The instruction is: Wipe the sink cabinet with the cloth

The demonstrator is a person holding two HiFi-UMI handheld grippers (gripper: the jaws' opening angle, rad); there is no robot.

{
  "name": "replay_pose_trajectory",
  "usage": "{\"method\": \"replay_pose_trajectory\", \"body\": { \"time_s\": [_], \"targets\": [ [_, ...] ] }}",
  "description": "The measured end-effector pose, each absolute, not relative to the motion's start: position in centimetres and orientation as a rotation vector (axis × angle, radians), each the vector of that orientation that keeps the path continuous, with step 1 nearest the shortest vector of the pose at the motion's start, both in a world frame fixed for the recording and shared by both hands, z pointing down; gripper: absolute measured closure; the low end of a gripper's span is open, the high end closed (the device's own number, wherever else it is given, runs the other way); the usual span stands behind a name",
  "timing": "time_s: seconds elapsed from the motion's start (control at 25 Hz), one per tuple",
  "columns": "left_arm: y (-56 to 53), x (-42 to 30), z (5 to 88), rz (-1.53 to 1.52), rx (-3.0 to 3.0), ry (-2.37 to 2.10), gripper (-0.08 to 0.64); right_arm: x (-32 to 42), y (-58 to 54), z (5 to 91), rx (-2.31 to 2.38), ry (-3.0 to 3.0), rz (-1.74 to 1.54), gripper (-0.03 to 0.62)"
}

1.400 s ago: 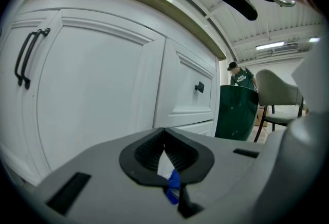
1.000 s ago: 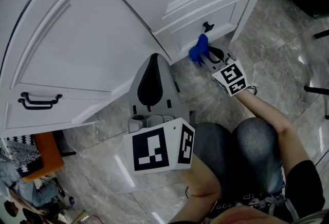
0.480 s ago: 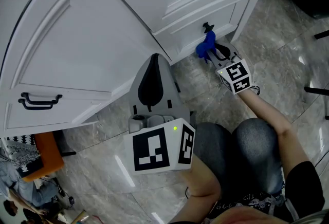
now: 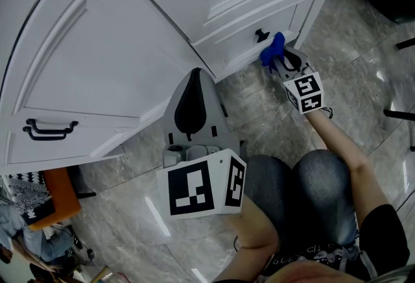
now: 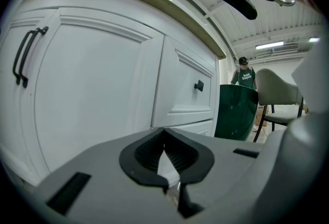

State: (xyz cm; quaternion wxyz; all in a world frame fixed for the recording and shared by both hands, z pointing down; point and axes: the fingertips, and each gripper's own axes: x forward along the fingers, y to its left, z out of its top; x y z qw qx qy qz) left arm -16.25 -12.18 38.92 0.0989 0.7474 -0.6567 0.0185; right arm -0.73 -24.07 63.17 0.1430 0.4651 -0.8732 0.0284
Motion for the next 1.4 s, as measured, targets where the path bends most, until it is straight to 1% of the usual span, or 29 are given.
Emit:
{"method": "replay_pose_trajectory", "body": {
  "time_s": [0.76,1.0,1.2,1.4],
  "targets": [
    [-12.9,-15.4,39.4,0.093,2.221,-1.924,0.554,7.2,-27.3,63.7,1.616,-2.348,0.068,0.515],
    [-13.4,-15.3,39.4,0.093,2.234,-1.906,0.555,8.1,-27.9,64.5,1.658,-2.313,0.068,0.515],
    [-13.0,-15.6,39.2,0.084,2.198,-1.955,0.554,6.7,-28.5,64.4,1.573,-2.354,0.047,0.515],
    [-12.8,-15.2,38.9,0.079,2.214,-1.935,0.554,9.1,-27.1,63.5,1.624,-2.357,0.105,0.517]
  ]
}}
